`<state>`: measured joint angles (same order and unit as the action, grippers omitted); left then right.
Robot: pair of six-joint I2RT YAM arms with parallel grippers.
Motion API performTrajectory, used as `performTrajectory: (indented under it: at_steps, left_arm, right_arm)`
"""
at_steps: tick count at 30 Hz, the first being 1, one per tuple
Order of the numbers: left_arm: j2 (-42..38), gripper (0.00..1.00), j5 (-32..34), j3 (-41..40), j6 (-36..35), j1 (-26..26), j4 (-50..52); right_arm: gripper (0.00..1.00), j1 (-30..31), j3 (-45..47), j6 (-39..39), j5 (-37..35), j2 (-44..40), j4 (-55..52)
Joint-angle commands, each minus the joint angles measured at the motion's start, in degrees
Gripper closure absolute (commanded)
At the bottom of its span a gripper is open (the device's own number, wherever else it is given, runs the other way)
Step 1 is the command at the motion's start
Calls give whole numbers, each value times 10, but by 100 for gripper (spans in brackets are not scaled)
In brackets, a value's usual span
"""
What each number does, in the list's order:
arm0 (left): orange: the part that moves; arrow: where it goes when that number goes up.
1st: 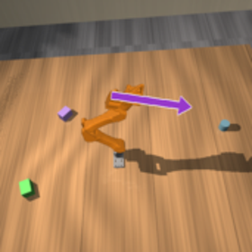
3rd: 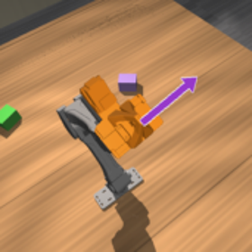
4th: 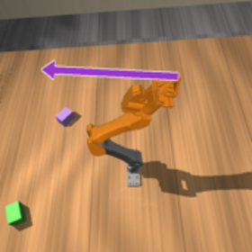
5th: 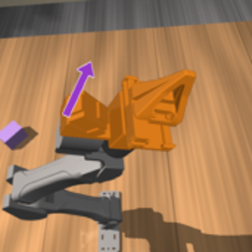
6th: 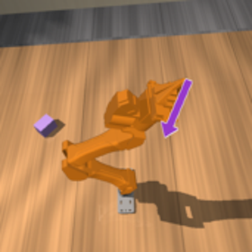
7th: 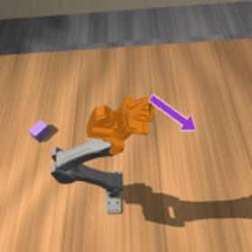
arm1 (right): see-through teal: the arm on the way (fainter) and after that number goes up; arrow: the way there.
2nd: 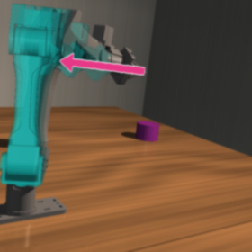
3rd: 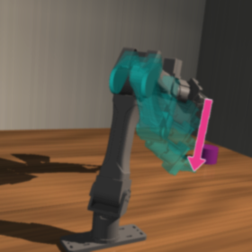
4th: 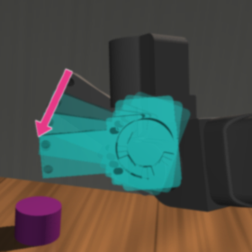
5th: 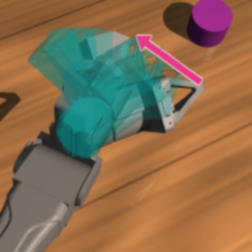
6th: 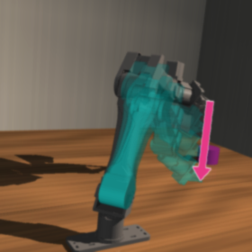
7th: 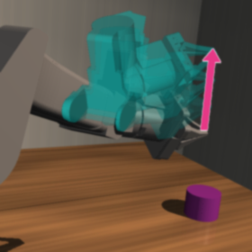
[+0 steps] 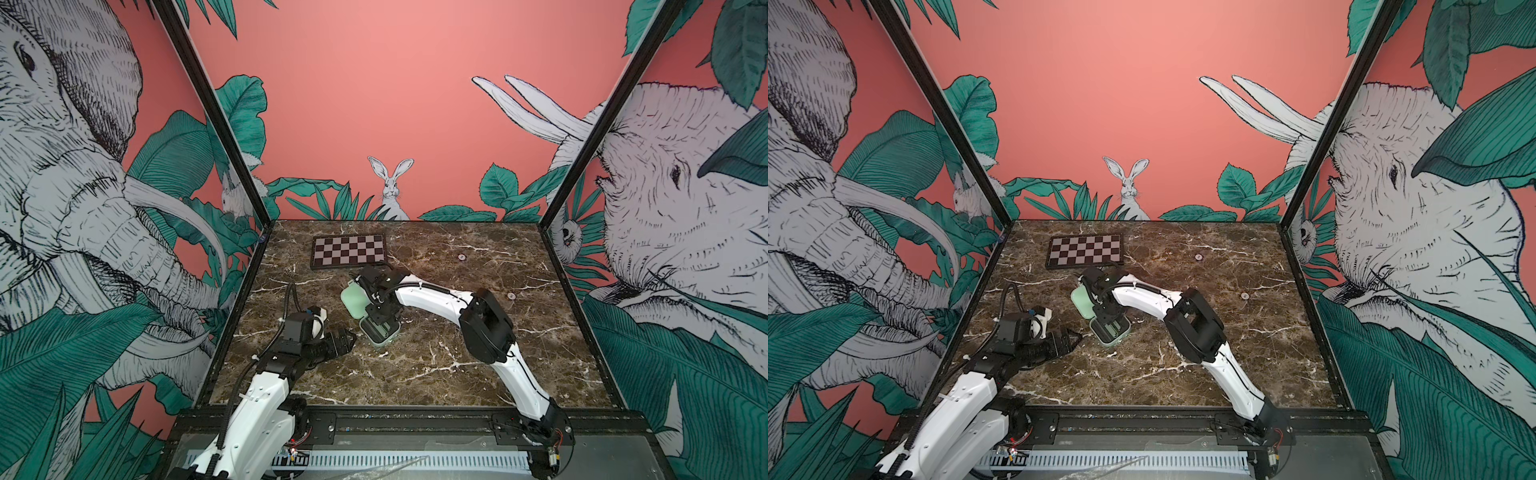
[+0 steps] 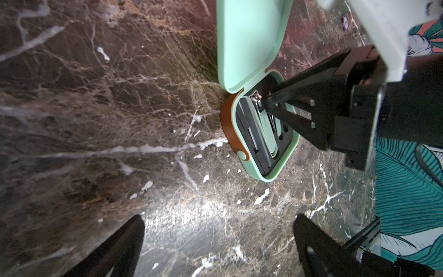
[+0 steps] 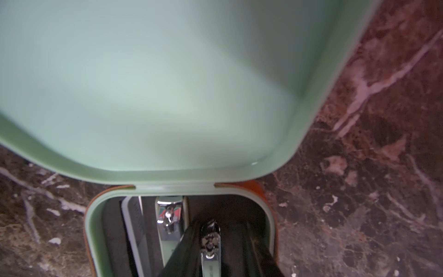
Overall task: Organize nail clipper sets
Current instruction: Place the nail clipper in the storage box.
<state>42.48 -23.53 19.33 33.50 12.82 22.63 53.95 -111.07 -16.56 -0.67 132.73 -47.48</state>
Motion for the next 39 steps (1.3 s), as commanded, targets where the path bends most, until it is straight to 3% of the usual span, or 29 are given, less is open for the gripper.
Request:
performTrajectory:
  at_steps: [1, 16, 27, 39]
  left_arm:
    - [-3, 1, -4, -1, 6, 3, 0]
    - [6, 1, -5, -1, 7, 3, -5]
    - [11, 1, -5, 3, 7, 3, -8]
    - [13, 1, -5, 3, 7, 3, -8]
  right_arm:
    - [63, -2, -7, -11, -13, -13, -26]
    - [55, -4, 2, -22, 4, -50, -14]
    - [88, -11, -5, -30, 22, -43, -17]
    - [90, -11, 24, -39, 43, -4, 2]
